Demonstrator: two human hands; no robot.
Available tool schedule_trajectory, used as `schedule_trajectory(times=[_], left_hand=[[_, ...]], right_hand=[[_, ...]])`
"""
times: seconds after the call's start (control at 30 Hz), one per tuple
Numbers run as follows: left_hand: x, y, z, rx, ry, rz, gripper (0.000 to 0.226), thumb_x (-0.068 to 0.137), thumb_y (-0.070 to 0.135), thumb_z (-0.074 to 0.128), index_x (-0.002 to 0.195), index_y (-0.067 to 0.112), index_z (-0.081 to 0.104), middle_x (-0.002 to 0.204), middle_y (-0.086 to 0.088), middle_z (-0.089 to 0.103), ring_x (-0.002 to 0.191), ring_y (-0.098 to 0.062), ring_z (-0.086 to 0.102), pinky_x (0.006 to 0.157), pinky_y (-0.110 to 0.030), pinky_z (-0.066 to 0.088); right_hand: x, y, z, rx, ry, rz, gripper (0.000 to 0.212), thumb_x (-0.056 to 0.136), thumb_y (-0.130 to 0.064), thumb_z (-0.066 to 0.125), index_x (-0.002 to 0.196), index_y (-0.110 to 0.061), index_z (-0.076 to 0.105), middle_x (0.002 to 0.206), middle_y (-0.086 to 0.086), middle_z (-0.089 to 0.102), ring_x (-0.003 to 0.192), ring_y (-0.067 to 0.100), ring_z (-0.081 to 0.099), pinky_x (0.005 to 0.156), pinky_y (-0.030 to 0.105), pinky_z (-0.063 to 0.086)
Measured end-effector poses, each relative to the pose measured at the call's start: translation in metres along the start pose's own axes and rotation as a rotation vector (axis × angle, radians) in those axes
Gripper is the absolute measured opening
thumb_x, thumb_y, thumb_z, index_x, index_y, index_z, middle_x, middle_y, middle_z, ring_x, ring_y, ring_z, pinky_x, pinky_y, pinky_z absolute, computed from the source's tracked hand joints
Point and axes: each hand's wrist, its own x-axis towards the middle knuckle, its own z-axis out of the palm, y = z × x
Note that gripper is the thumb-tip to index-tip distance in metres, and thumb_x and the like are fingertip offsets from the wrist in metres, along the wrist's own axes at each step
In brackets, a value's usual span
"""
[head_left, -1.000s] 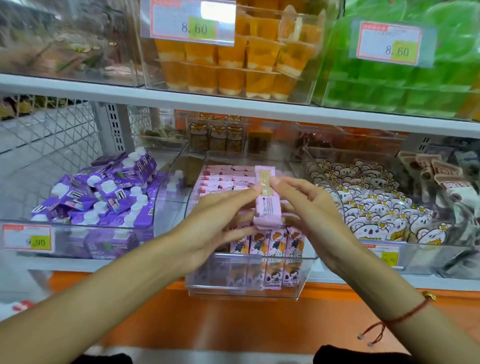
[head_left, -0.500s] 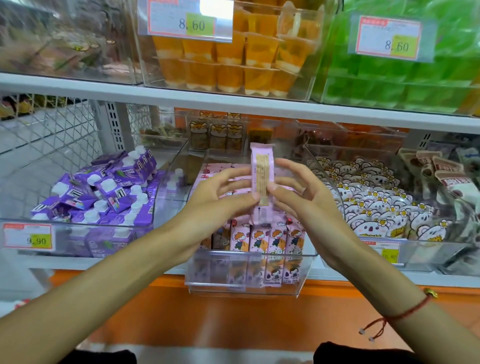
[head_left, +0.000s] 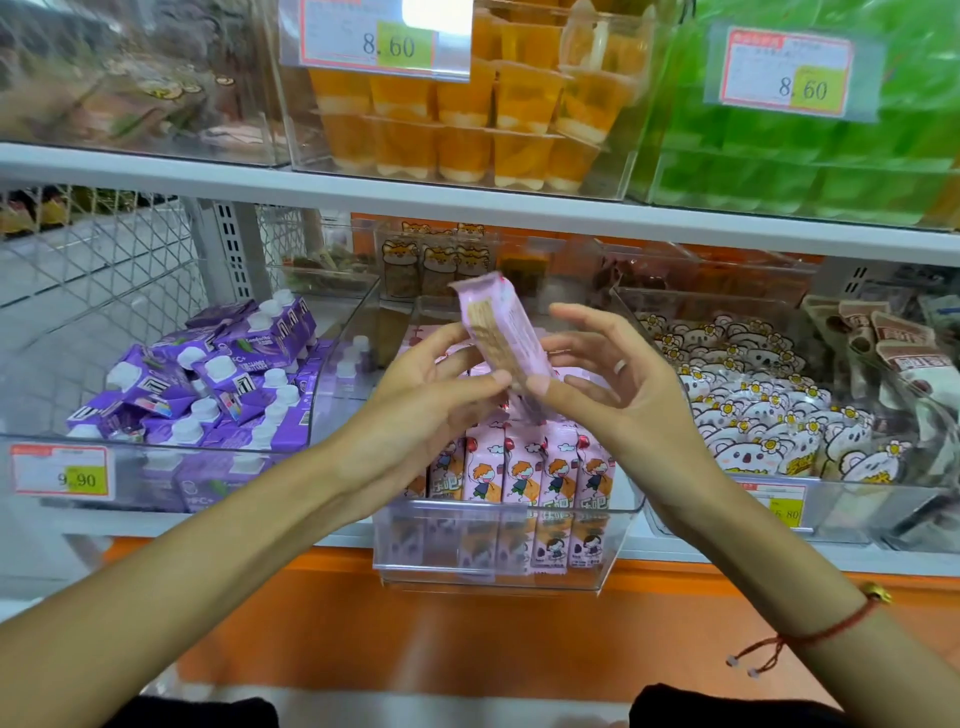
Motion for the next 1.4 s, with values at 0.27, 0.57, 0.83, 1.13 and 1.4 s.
schedule_trajectory(times=[0.27,0.57,0.83,1.13,1.4], left_hand=[[0.001,-0.001,0.004,-0.331,0.031,-0.121,0.043,0.078,0.006,0.062,0.121,0.008,0.060,0.112,-0.010,0.071,0.101,-0.017,0.069,0.079,-0.023,0.057],[-0.004,0.001,0.003,0.275,0.302,0.037,0.080,0.063,0.037,0.079,0.134,0.037,0.042,0.133,0.017,0.052,0.121,-0.004,0.053,0.100,-0.030,0.046],[-0.004,0.001,0.005,0.627,0.141,0.380,0.038,0.083,0.013,0.071,0.115,0.030,0.063,0.102,0.029,0.067,0.096,0.007,0.061,0.083,-0.012,0.049],[0.047,0.000,-0.008,0.791,0.343,0.313,0.036,0.083,0.024,0.074,0.117,0.021,0.066,0.104,0.012,0.067,0.095,-0.016,0.064,0.084,-0.033,0.056],[0.104,-0.009,0.001,1.313,0.245,0.237,0.045,0.082,0.036,0.073,0.123,0.017,0.064,0.120,-0.004,0.068,0.107,-0.023,0.063,0.091,-0.038,0.051]], right_hand=[[-0.001,-0.002,0.003,-0.061,0.013,-0.010,0.022,0.084,-0.012,0.070,0.105,-0.020,0.069,0.107,-0.006,0.070,0.101,0.009,0.064,0.088,0.030,0.054],[0.001,0.001,-0.001,0.022,0.137,0.100,0.040,0.083,-0.020,0.070,0.120,-0.021,0.054,0.118,0.006,0.064,0.107,0.015,0.063,0.091,0.029,0.052],[0.008,0.006,-0.017,0.154,0.242,0.184,0.053,0.082,-0.035,0.067,0.128,-0.016,0.050,0.092,-0.002,0.074,0.089,0.007,0.070,0.076,0.019,0.055],[-0.010,0.019,-0.011,-0.869,-0.098,-0.258,0.031,0.095,-0.026,0.054,0.126,-0.019,0.053,0.124,-0.004,0.054,0.117,0.011,0.044,0.092,0.020,0.034],[-0.017,0.027,-0.017,-1.143,-0.373,-0.214,0.045,0.097,-0.048,0.038,0.137,-0.027,0.045,0.135,-0.008,0.049,0.121,0.012,0.042,0.099,0.024,0.022]])
